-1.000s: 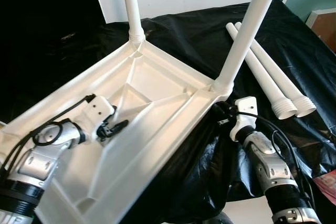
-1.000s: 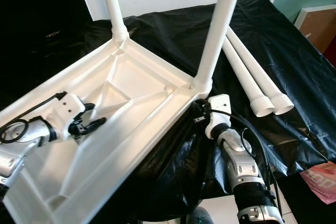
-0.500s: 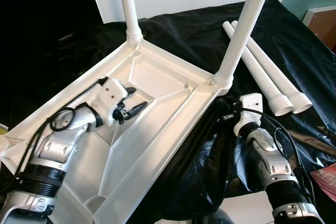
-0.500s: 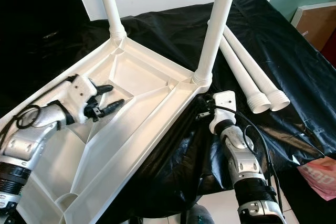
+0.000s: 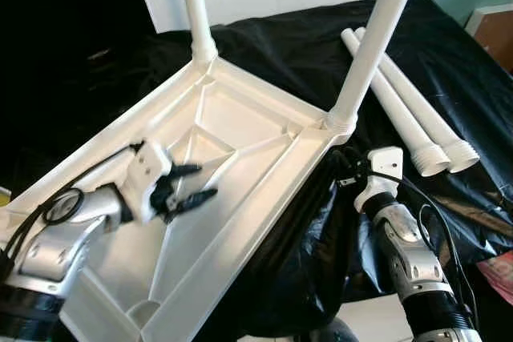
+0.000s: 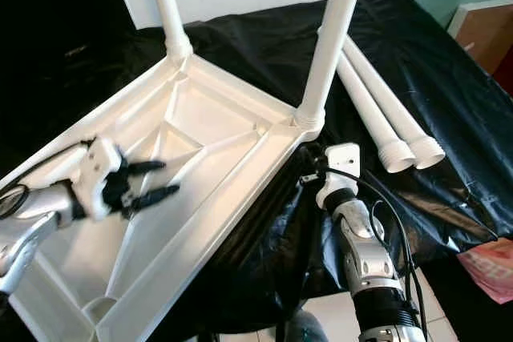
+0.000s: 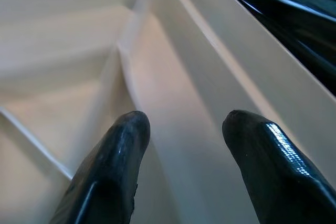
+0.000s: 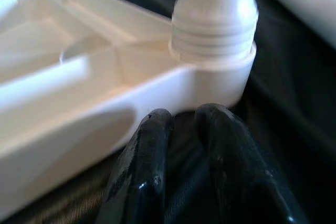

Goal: Building children table

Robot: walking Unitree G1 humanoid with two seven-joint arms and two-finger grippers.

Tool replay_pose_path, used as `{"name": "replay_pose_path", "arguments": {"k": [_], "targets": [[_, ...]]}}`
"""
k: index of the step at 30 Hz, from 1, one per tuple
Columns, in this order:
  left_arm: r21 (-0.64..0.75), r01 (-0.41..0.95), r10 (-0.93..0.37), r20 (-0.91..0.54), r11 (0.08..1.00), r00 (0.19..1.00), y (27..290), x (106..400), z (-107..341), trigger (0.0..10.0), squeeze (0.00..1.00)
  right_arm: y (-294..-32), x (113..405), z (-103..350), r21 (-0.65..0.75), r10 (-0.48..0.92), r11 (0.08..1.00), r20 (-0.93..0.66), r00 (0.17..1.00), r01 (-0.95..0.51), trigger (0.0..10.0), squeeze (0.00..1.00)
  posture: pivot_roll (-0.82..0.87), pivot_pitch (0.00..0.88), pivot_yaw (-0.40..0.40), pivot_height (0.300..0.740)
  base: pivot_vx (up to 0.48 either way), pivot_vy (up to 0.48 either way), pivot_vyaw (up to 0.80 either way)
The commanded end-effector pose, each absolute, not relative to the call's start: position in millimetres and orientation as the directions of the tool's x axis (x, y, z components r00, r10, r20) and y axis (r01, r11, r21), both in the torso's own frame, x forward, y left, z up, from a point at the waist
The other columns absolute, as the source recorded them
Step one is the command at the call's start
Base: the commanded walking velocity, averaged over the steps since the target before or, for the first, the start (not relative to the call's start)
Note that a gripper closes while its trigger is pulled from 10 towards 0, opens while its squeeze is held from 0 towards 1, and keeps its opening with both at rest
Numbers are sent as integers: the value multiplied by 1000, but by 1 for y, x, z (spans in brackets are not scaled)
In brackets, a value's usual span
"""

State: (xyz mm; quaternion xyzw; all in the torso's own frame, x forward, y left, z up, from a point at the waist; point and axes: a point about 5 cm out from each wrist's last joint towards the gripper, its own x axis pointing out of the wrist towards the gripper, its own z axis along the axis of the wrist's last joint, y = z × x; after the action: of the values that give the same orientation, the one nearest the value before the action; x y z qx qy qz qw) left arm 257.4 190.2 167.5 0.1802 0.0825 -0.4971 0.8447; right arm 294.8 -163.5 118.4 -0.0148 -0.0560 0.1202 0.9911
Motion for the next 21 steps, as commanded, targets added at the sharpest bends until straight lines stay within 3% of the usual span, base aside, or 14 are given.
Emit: {"name": "replay_pose_path", "arguments": {"k": [1,7,12,13,14,15,17,18,20,21], "targets": [[204,893,-824,-346,400,448,192,251,167,10000,0,-159,291,114,-26,248,969,90,965,-246,10000,0,28,174,24,740,0,0,0],[173,897,-786,-435,407,440,213,233,164,10000,0,-151,291,111,-9,262,965,69,963,-262,10000,0,45,173,6,740,0,0,0],[188,868,-734,-471,459,490,230,228,163,10000,0,-153,293,110,-20,263,965,50,963,-263,10000,0,49,174,-4,740,0,0,0],[199,833,-709,-448,516,545,239,231,168,10000,0,-153,294,110,-21,262,965,48,964,-262,10000,0,52,174,-7,740,0,0,0],[199,833,-709,-448,516,545,239,231,168,10000,0,-153,294,110,-21,262,965,48,964,-262,10000,0,52,174,-7,740,0,0,0],[240,789,-671,-422,566,610,249,236,172,10000,0,-153,295,110,-22,263,965,47,964,-262,10000,0,53,174,-11,740,0,0,0],[240,789,-671,-422,566,610,249,236,172,10000,0,-153,295,110,-22,263,965,47,964,-262,10000,0,53,174,-11,740,0,0,0],[274,731,-622,-392,625,678,260,241,177,10000,0,-153,295,111,-22,266,964,46,963,-265,10000,0,56,175,-15,740,0,0,0],[274,731,-622,-392,625,678,260,241,177,10000,0,-153,295,111,-22,266,964,46,963,-265,10000,0,56,175,-15,740,0,0,0],[294,684,-580,-370,667,725,269,245,180,10000,0,-152,296,111,-23,270,963,43,962,-269,10000,0,58,176,-16,740,0,0,0]]}}
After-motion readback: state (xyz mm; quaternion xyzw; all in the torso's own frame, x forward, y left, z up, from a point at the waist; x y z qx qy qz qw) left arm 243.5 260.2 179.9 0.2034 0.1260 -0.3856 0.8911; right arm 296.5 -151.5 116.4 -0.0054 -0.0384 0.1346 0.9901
